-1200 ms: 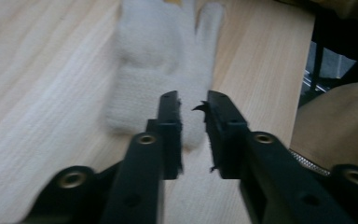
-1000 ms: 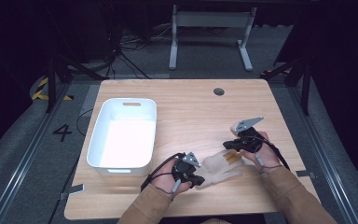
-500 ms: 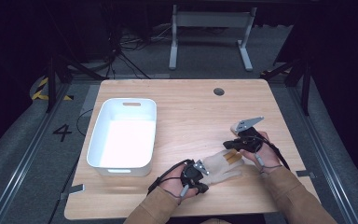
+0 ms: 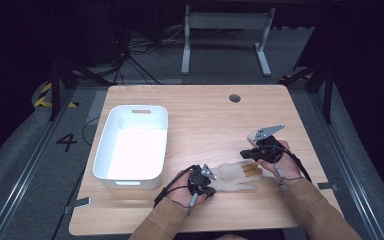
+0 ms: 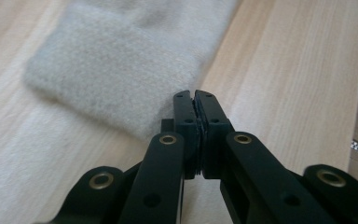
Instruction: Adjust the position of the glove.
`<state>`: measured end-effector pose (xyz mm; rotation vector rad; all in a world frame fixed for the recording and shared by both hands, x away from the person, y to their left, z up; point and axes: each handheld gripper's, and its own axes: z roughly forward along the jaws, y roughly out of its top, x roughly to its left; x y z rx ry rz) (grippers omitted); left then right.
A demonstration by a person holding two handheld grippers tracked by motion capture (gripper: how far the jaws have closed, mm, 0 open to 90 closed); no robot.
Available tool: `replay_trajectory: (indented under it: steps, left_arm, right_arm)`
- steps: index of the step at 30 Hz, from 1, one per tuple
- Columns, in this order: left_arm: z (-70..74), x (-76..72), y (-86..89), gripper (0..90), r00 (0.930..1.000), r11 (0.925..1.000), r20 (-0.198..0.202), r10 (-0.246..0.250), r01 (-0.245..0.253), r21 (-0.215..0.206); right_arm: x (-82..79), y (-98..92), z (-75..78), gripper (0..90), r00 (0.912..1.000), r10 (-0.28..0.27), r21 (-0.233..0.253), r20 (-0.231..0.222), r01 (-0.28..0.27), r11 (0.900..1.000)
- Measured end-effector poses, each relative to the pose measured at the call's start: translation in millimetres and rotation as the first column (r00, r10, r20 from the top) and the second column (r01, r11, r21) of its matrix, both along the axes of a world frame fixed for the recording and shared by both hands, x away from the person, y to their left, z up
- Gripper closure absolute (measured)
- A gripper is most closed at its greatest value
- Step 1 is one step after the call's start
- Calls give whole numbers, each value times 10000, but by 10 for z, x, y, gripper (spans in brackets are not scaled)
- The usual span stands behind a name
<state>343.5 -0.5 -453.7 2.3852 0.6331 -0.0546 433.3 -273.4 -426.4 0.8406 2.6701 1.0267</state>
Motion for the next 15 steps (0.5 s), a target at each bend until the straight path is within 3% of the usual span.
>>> replay_trajectory:
  steps: [4, 8, 15]
  left_arm:
    - [-15, 50, 53, 876, 9991, 9993, 194, 381, -380, -39]
    - [-20, 70, 76, 868, 9986, 9989, 249, 462, -462, -38]
    - [70, 47, 118, 812, 9989, 9982, -3, 475, -475, -368]
  right_arm:
    - [-7, -9, 9, 894, 10000, -31, 4, 46, 31, 10000]
    - [-12, -11, 12, 894, 10000, -61, 3, 28, 61, 10000]
    - [-21, -26, 38, 894, 9999, -79, 75, 103, 79, 9999]
